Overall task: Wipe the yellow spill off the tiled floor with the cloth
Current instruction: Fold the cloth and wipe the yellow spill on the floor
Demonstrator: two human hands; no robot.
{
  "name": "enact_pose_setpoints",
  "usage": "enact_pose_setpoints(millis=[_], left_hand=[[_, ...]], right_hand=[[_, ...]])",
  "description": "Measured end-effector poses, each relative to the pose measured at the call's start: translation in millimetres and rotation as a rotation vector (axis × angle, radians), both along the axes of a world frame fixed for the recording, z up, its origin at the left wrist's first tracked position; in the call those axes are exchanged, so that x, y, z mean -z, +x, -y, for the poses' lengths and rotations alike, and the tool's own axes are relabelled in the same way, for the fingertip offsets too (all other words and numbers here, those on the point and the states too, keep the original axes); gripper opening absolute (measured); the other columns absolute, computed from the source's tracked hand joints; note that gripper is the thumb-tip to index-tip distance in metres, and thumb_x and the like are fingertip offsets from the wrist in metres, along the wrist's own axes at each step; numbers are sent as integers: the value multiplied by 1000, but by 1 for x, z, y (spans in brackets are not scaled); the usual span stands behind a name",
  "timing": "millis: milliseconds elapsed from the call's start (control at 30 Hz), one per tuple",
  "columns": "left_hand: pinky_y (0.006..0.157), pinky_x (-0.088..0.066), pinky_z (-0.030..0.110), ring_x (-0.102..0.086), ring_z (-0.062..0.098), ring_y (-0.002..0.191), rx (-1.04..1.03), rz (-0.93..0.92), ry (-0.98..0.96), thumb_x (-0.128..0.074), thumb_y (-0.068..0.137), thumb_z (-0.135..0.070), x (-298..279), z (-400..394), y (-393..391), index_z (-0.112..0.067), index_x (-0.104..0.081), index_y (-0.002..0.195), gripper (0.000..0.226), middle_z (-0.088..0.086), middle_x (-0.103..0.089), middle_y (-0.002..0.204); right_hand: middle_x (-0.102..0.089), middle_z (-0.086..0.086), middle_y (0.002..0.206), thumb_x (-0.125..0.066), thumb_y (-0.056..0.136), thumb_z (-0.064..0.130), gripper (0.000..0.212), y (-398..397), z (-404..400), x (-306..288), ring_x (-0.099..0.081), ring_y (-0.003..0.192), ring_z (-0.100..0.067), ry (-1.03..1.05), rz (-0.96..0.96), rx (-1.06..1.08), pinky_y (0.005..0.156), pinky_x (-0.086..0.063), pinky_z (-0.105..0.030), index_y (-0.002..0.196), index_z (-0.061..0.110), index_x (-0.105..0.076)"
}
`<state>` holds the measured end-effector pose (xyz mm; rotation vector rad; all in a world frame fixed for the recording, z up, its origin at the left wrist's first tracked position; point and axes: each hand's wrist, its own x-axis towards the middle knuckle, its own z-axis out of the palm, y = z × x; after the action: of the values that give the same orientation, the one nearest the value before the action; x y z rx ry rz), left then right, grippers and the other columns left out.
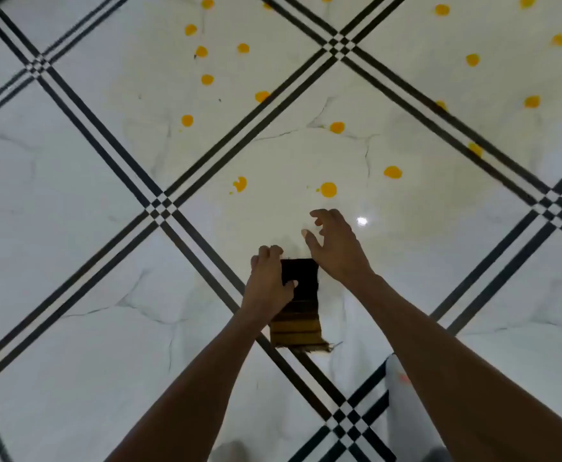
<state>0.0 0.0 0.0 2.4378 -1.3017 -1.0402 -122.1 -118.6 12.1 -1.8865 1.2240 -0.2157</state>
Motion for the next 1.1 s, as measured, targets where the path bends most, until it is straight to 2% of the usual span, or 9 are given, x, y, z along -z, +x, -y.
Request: enact_pose_setpoints(millis=[133,267,333,433,567,700,800,1000,1100], left_hand=[[78,-46,32,-60,24,98,-6,-98,-3,-80,84,-15,22,19,11,-11,-55,118,42,8,-62,109],[74,-45,27,-63,21,88,-4,-153,-182,-75,90,-21,21,56,33,-9,-66,102,19,5,-70,96],[76,-51,24,-66,21,92,-52,-243,-281,-71,95,-21,13,75,43,-10,-62,106,18,5,-70,99],[87,-62,40,-71,26,105,-136,-455,-343,-66,100,-24,-6,93,51,-14,-57,113,19,12,-71,111],[83,-64,34,-72,26,109,-270,-639,-412,-66,101,-26,-34,105,51,-16,-56,119,22,15,-71,116],[79,-64,29,-68,25,115,-336,-658,-445,-70,98,-23,-43,116,58,-14,-56,128,35,13,-69,123],[77,-62,23,-67,22,114,-406,-677,-498,-73,96,-20,-38,121,57,-14,-58,129,36,8,-69,121],[83,-49,18,-61,12,108,-474,-348,-612,-76,93,-31,-27,113,41,-18,-55,131,45,-1,-63,124],[88,-61,35,-72,19,100,-486,-503,-600,-71,97,-30,-24,114,33,-12,-66,117,27,4,-73,112]], right_hand=[[-61,-2,121,-62,103,31,34,9,8,28,-62,101,-12,-42,102,30,90,-56,-37,133,15,-62],[-68,-2,115,-62,103,32,29,11,23,36,-66,94,-13,2,187,64,82,-53,-22,125,14,-69],[-73,2,110,-61,104,36,27,10,31,33,-68,93,-8,30,245,107,79,-54,-21,118,16,-72],[-75,5,107,-58,104,45,30,10,45,20,-68,99,-5,93,262,149,85,-57,-26,113,20,-74],[-77,1,119,-58,100,59,45,4,52,0,-71,117,-17,541,454,262,103,-59,-44,123,23,-73],[-77,-4,125,-65,102,38,39,-2,51,0,-70,123,-22,671,554,183,112,-52,-46,136,17,-67],[-78,-5,122,-62,104,29,30,-6,55,-6,-73,117,-26,712,580,191,104,-57,-43,133,21,-67],[-77,-5,118,-60,106,25,33,-5,71,-22,-75,110,-27,535,506,366,97,-62,-43,138,20,-66],[-71,-5,129,-56,107,22,37,4,79,-34,-69,115,-24,219,314,236,105,-55,-40,143,20,-62]])
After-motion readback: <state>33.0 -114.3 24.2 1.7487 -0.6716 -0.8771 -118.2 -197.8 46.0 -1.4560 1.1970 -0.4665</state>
